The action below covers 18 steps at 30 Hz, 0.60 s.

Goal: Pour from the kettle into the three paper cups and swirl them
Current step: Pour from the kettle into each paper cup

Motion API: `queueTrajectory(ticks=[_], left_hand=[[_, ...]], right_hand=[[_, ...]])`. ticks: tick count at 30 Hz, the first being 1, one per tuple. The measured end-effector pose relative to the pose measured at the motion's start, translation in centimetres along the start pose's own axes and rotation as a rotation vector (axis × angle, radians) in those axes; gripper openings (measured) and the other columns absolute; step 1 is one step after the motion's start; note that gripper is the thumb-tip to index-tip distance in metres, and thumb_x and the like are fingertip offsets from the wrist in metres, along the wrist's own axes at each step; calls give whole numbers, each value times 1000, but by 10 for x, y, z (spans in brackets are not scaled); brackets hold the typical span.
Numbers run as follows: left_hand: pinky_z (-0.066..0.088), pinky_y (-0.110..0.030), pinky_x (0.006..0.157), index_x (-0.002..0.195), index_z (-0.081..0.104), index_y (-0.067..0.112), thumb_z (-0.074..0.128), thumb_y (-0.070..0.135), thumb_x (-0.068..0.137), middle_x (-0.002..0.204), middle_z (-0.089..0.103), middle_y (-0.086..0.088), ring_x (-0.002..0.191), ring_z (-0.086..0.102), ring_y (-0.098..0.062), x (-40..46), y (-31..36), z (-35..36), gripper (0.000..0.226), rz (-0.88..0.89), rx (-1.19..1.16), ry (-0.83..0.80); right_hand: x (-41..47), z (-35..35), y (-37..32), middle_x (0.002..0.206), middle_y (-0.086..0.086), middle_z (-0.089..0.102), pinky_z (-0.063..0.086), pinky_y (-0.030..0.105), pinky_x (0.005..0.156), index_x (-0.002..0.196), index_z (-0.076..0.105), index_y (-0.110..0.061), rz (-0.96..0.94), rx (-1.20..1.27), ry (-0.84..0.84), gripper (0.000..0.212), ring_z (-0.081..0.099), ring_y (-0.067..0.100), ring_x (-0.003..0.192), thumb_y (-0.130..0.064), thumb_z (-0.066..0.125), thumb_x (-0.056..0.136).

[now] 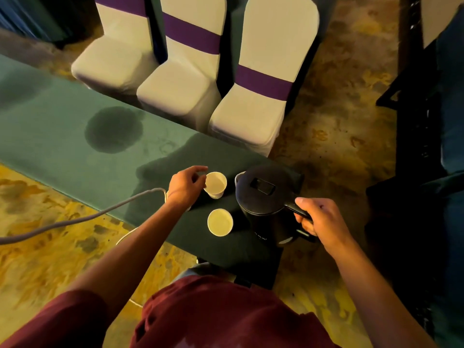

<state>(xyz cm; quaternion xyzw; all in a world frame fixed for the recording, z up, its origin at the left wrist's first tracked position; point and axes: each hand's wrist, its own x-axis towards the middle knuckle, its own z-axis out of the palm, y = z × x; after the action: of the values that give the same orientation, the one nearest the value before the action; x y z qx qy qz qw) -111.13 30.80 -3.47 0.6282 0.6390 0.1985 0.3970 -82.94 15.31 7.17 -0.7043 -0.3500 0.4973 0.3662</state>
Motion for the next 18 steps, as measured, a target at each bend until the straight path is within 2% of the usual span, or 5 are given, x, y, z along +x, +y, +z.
queueTrajectory(ticks=[6,10,14,16,18], left_hand=[[51,-40,93,134,61,26,59,27,95,122,67,-6,114,57,-27,41,-7,0,39,155,399,-82],[47,-40,93,138,57,28,56,41,96,124,62,-6,118,50,-28,56,-11,1,44,214,571,-152],[47,-38,86,127,66,28,53,39,98,117,66,-4,110,55,-25,67,-10,3,34,236,630,-250],[50,-31,72,113,74,22,53,30,97,106,73,-3,88,61,-18,70,-9,4,28,212,559,-278],[46,-25,60,103,77,18,54,26,96,93,75,-1,72,62,-13,72,-10,4,25,167,504,-287]], right_hand=[[28,18,-10,39,-11,46,30,14,40,61,60,-5,49,-30,23,42,44,2,35,-24,57,99],[39,31,-16,43,-10,49,30,14,40,56,61,-13,51,-46,23,39,46,1,38,-38,58,87],[49,38,-15,43,-8,46,29,18,41,58,59,-5,46,-88,27,46,42,3,38,-45,57,81],[53,39,-13,44,-7,46,30,20,42,60,58,2,38,-104,38,53,42,5,40,-48,58,77],[55,40,-12,44,-7,47,30,21,43,59,60,-1,35,-143,39,51,42,6,41,-47,58,78]])
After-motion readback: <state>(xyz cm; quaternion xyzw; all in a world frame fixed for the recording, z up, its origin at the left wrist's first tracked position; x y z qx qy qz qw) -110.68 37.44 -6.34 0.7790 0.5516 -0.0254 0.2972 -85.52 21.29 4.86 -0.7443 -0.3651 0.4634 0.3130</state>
